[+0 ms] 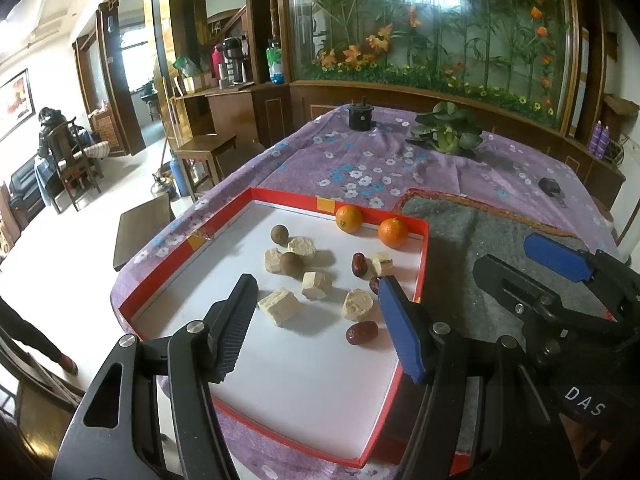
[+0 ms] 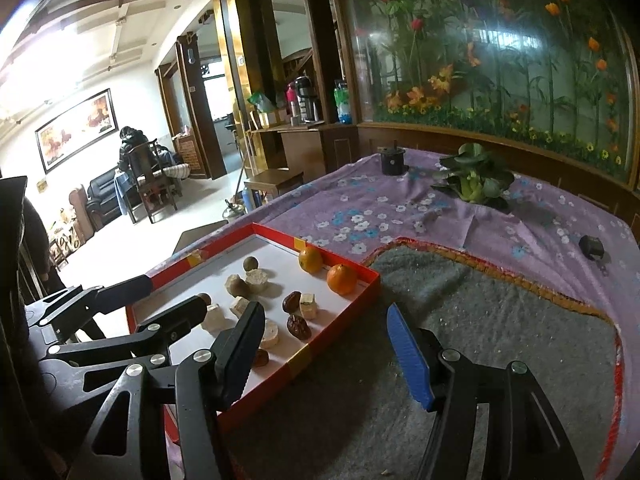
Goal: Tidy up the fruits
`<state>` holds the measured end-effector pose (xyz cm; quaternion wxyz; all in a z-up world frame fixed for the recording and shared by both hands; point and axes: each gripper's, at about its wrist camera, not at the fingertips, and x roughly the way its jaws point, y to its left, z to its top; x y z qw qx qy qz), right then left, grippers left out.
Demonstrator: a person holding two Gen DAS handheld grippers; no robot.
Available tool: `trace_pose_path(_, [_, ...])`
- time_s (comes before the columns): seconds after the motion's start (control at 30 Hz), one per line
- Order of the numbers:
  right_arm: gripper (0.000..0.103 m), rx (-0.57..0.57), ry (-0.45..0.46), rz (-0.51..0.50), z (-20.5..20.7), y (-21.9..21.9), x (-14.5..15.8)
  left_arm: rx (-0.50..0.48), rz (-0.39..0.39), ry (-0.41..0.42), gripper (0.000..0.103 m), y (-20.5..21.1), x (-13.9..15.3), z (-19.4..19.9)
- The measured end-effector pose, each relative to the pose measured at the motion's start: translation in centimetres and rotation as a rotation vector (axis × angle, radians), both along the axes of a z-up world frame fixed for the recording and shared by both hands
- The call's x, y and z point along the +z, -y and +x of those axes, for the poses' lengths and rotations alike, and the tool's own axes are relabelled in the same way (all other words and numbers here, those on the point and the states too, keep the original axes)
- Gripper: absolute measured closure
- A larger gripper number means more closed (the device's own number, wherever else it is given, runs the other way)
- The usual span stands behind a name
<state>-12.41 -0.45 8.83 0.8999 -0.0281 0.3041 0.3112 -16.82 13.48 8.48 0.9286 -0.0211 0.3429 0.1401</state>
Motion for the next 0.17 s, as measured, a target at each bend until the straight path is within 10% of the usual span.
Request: trace_pose_path(0.17, [0.041,0.000,-0.007,-0.005,0.14,0.24,-0.24,0.005,0.006,0.004,0.040,0.12,-0.07,0.04])
